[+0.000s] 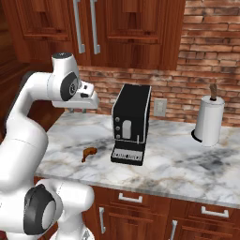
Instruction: Retrieve the tupperware from the cabinet, then place the raw meat into the tupperware to avoid contamination.
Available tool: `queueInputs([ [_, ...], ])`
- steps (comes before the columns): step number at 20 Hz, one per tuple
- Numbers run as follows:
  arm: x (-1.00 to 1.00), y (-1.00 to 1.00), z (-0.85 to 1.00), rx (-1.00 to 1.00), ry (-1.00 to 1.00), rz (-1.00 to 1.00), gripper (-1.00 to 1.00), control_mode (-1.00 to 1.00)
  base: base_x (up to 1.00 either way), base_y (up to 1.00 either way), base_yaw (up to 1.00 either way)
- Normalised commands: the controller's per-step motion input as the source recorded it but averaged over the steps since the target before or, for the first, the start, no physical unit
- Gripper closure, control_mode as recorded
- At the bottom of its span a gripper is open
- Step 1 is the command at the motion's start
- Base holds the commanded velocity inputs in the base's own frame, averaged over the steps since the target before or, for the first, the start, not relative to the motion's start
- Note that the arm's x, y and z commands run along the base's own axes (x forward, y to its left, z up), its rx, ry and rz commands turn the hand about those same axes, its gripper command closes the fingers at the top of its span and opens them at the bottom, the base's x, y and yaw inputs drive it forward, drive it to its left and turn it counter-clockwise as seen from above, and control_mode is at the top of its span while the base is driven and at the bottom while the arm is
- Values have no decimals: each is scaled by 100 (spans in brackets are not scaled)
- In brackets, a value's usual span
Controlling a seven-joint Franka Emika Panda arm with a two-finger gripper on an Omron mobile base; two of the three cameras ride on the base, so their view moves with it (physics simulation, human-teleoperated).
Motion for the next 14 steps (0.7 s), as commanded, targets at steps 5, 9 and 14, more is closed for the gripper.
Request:
queueInputs([
  [5,-21,14,11,-3,-12,2,-100,-100,0,0,0],
  [9,-10,10,65,-10,-30,-1,-100,-100,0,0,0],
  [14,-1,6,93,0,-25,-4,-100,-100,0,0,0],
])
